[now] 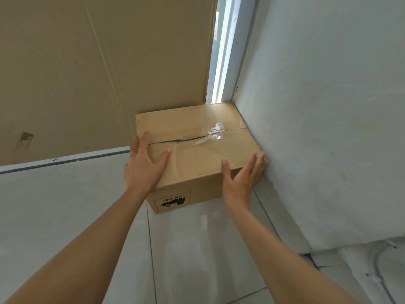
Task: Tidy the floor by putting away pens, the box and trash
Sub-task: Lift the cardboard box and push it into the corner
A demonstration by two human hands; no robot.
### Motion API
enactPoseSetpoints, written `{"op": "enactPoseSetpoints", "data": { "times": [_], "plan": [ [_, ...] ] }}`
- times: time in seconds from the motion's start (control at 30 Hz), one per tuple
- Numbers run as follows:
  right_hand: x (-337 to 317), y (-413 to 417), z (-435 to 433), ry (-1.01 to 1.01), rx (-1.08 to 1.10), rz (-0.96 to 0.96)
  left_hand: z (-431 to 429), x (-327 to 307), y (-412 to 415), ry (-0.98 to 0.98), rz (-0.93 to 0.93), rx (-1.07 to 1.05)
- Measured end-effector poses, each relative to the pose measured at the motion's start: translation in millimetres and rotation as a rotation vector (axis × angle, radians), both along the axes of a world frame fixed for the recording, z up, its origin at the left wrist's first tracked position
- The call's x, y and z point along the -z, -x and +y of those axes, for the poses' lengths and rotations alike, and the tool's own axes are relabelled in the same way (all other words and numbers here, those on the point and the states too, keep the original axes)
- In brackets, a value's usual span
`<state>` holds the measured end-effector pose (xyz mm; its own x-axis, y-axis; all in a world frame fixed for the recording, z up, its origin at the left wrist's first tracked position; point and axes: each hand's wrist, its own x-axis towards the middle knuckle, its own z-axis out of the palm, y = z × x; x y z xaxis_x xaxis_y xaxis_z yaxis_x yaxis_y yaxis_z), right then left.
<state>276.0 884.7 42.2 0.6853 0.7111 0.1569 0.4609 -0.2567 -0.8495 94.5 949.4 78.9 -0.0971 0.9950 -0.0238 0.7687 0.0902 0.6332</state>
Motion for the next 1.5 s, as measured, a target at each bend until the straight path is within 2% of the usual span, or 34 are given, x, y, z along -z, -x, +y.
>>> {"op": "enactPoseSetpoints", "data": {
  "times": [0.1,0.2,0.47,0.7,0.77,0.8,0.83,0.9,0.93,1.0,1.2,1.5],
  "plan": [
    [-2.6,-0.6,-9.2,-0.054,0.081,0.188,-12.8,6.3,10.5,0.084,-0.433,-0.15],
    [-5.2,-0.1,-11.5,-0.028,0.02,0.338,-26.3,14.1,9.9,0.139,-0.623,-0.197],
    [-5.2,0.8,-10.0,-0.017,-0.006,0.342,-26.5,12.3,2.7,0.001,-0.624,-0.294],
    [-4.3,1.4,-7.6,-0.026,-0.022,0.337,-21.5,18.2,3.1,-0.037,-0.598,-0.322],
    [-6.8,2.5,-8.8,-0.02,-0.022,0.334,-19.9,17.6,3.2,-0.052,-0.544,-0.332],
    [-7.5,1.9,-9.3,-0.016,-0.015,0.305,-19.8,17.0,2.4,-0.082,-0.459,-0.325],
    [-8.6,0.1,-10.2,-0.013,-0.011,0.219,-20.6,15.9,1.2,-0.133,-0.344,-0.298],
    [-8.1,-5.3,-9.9,0.005,-0.055,-0.098,-23.6,13.7,-1.7,-0.233,-0.136,-0.207],
    [-7.1,-7.9,-8.7,0.031,-0.109,-0.243,-24.8,13.2,-2.1,-0.25,-0.081,-0.171],
    [-4.5,-10.4,-6.6,0.114,-0.211,-0.389,-27.0,14.6,2.4,-0.247,-0.032,-0.121],
    [5.3,-13.3,-3.1,0.204,-0.246,-0.482,-38.0,24.4,11.9,-0.173,0.163,0.257],
    [3.3,-10.6,-0.6,0.247,-0.226,-0.517,-33.5,23.1,15.2,-0.079,0.428,0.345]
  ]
}}
